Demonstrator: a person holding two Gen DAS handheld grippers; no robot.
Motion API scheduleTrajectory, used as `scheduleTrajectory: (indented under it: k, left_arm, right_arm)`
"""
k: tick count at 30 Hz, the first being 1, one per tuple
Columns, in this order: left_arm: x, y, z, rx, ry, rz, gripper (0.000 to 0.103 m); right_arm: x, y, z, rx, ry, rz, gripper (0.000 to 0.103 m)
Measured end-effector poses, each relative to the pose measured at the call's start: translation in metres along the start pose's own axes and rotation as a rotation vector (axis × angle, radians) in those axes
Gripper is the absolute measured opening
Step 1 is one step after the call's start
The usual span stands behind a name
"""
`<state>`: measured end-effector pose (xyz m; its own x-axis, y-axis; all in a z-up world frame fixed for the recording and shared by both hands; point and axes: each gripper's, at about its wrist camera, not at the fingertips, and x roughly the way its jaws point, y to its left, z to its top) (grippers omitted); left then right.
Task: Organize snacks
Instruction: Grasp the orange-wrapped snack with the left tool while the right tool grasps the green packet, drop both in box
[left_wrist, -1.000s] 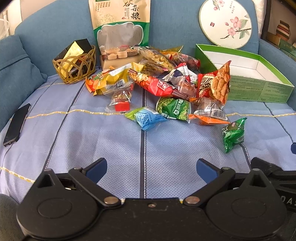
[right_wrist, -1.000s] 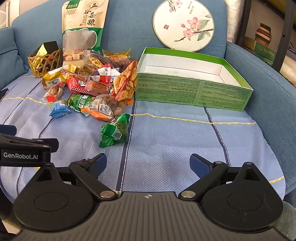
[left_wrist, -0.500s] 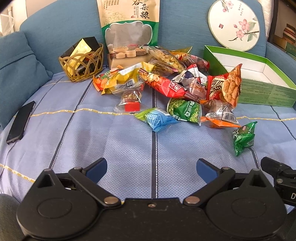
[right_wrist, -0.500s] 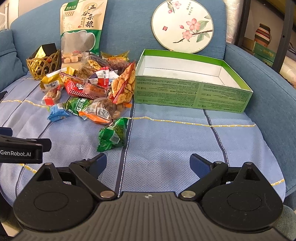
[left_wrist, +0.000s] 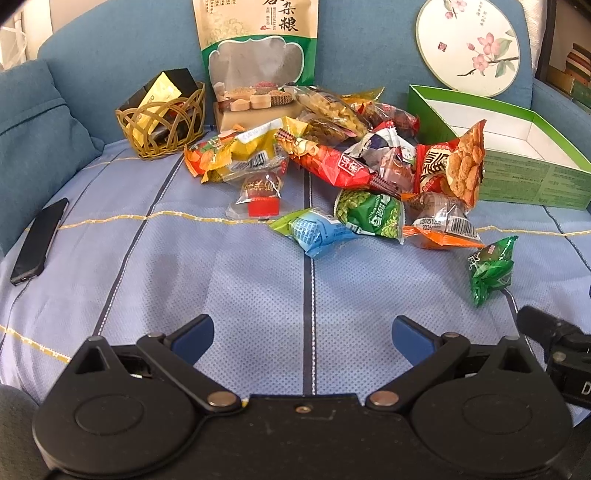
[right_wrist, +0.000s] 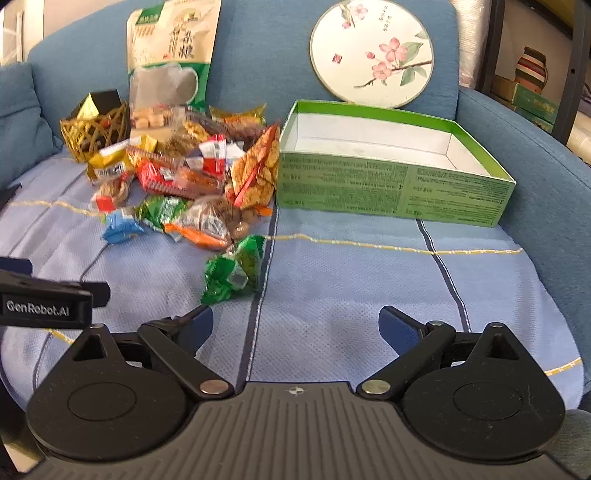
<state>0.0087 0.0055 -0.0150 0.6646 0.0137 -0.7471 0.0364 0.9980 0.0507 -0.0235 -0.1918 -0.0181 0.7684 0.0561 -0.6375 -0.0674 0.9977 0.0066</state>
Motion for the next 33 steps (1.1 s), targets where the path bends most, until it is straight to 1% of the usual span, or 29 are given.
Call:
scheduleTrajectory:
  k: [2, 3, 7, 10, 13, 15, 16, 17, 18, 19, 20, 23, 26, 27, 28, 29, 30, 31, 33]
  left_arm:
    - [0.000, 0.003, 0.000, -0.006, -0.006, -0.014, 0.103]
    - [-0.001, 0.006, 0.001, -0.015, -0.010, -0.033, 0.103]
    - [-0.004, 0.025, 0.011, -0.065, -0.030, -0.128, 0.103]
    - [-0.005, 0.034, 0.023, -0.090, -0.038, -0.176, 0.103]
    - [-0.005, 0.029, 0.035, -0.076, -0.050, -0.229, 0.103]
    - [-0.003, 0.017, 0.042, -0.034, -0.059, -0.276, 0.103]
    - [-0.002, 0.008, 0.047, 0.001, -0.066, -0.305, 0.103]
    - [0.000, 0.000, 0.050, 0.033, -0.071, -0.329, 0.095]
    - [0.003, -0.010, 0.054, 0.066, -0.076, -0.348, 0.093]
    - [0.006, -0.019, 0.057, 0.091, -0.078, -0.357, 0.093]
    - [0.010, -0.027, 0.060, 0.111, -0.078, -0.364, 0.090]
    - [0.027, -0.050, 0.070, 0.155, -0.064, -0.376, 0.090]
    - [0.050, -0.065, 0.076, 0.184, -0.025, -0.365, 0.083]
    - [0.060, -0.069, 0.076, 0.191, 0.000, -0.360, 0.078]
    - [0.068, -0.070, 0.076, 0.188, 0.022, -0.372, 0.076]
    - [0.075, -0.068, 0.074, 0.182, 0.042, -0.386, 0.075]
    - [0.080, -0.066, 0.072, 0.165, 0.054, -0.403, 0.074]
    - [0.079, -0.061, 0.071, 0.139, 0.049, -0.417, 0.074]
    - [0.070, -0.053, 0.070, 0.121, 0.060, -0.420, 0.073]
  right_arm:
    - [0.000, 0.000, -0.001, -0.002, -0.039, 0.024, 0.103]
    - [0.002, 0.000, -0.001, -0.008, -0.056, 0.038, 0.103]
    - [0.016, 0.008, 0.002, -0.090, -0.052, 0.095, 0.103]
    - [0.031, 0.016, 0.006, -0.158, -0.049, 0.127, 0.103]
    - [0.041, 0.019, 0.012, -0.140, -0.053, 0.156, 0.103]
    - [0.044, 0.018, 0.012, -0.130, -0.078, 0.169, 0.103]
    - [0.046, 0.017, 0.010, -0.125, -0.079, 0.172, 0.099]
    - [0.048, 0.015, 0.009, -0.116, -0.066, 0.171, 0.065]
    - [0.049, 0.012, 0.007, -0.105, -0.062, 0.177, 0.067]
    - [0.047, 0.009, 0.005, -0.086, -0.072, 0.178, 0.066]
    - [0.045, 0.007, 0.004, -0.078, -0.073, 0.177, 0.065]
    - [0.040, 0.004, 0.000, -0.078, -0.085, 0.156, 0.065]
    - [0.040, 0.004, 0.001, -0.076, -0.089, 0.137, 0.064]
    - [0.041, 0.003, 0.002, -0.074, -0.089, 0.132, 0.064]
    - [0.041, 0.003, 0.002, -0.070, -0.085, 0.128, 0.063]
    - [0.042, 0.002, 0.002, -0.062, -0.096, 0.164, 0.062]
    - [0.042, 0.001, 0.003, -0.055, -0.096, 0.163, 0.061]
    - [0.040, -0.002, 0.002, -0.047, -0.102, 0.163, 0.060]
    - [0.032, -0.007, 0.003, -0.038, -0.133, 0.147, 0.059]
